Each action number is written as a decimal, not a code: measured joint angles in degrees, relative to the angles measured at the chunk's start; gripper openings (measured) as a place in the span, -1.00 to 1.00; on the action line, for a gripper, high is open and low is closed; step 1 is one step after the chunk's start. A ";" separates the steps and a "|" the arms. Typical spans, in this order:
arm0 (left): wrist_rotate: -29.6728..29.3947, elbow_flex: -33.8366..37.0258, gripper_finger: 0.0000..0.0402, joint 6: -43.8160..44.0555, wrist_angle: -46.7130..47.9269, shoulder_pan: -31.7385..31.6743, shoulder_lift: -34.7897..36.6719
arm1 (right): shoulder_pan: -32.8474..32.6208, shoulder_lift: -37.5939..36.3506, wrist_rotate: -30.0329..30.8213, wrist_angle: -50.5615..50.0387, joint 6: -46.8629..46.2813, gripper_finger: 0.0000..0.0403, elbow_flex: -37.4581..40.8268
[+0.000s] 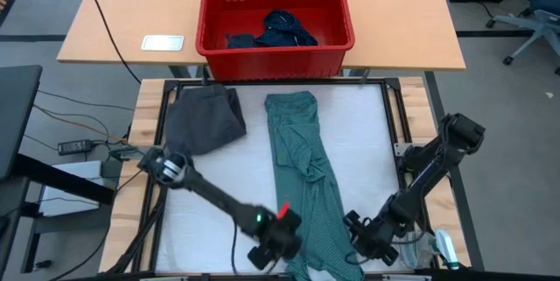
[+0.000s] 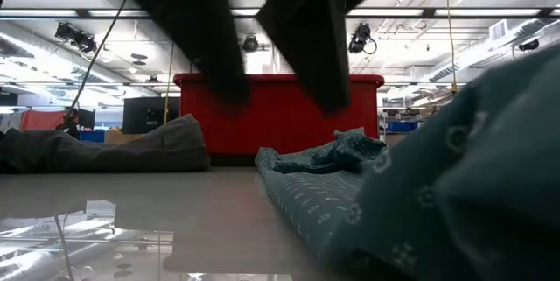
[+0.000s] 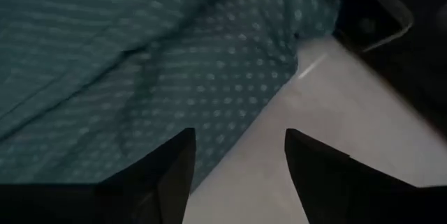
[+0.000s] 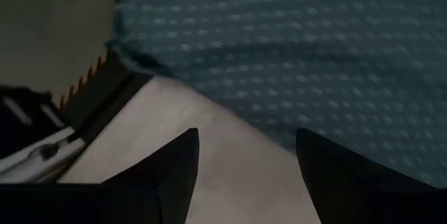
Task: Fold laundry
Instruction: Fold the dark green polo
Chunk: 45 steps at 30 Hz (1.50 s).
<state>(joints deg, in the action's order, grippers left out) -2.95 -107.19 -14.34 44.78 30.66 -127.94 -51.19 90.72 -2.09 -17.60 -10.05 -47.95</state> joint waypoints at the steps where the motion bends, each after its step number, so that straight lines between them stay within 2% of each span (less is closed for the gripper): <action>1: -2.14 0.02 0.13 -0.61 -0.58 0.64 -1.03 | -0.37 0.52 0.05 -0.15 1.22 0.22 -0.54; 6: -9.54 0.06 0.13 -0.53 -5.65 1.43 -3.47 | -1.50 4.11 3.70 -0.23 7.22 0.22 -3.52; 12: -9.23 0.02 0.08 0.07 -13.31 0.95 -3.47 | -1.13 9.47 3.72 -0.04 10.24 0.22 -5.23; 18: -4.78 -0.06 -0.22 0.52 -14.48 0.87 -4.50 | -0.95 10.93 5.20 0.04 7.79 0.18 -5.70; 22: -0.31 -0.01 -0.51 2.33 -15.06 1.06 -7.00 | 0.33 10.63 5.46 0.47 2.47 0.00 -5.64; 27: 4.54 -0.16 -0.92 7.54 -16.10 0.32 -7.71 | 1.80 10.97 5.52 1.53 -3.21 -0.47 -5.54; 31: 5.87 -0.14 -0.96 11.98 -14.97 -0.52 -6.94 | 3.23 10.80 4.65 2.50 -8.00 -0.92 -5.45; 35: 5.84 0.18 -0.99 14.69 -13.16 -1.42 -3.97 | 3.88 8.71 3.56 1.90 -13.56 -0.94 -5.26; 45: 5.80 0.06 -0.99 16.39 -11.72 -2.27 6.19 | 6.32 -5.82 2.71 1.34 -13.78 -0.98 -5.31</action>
<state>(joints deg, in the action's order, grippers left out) 2.85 -107.13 2.05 33.07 28.40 -121.76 -44.87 84.90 0.62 -16.26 -23.83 -53.25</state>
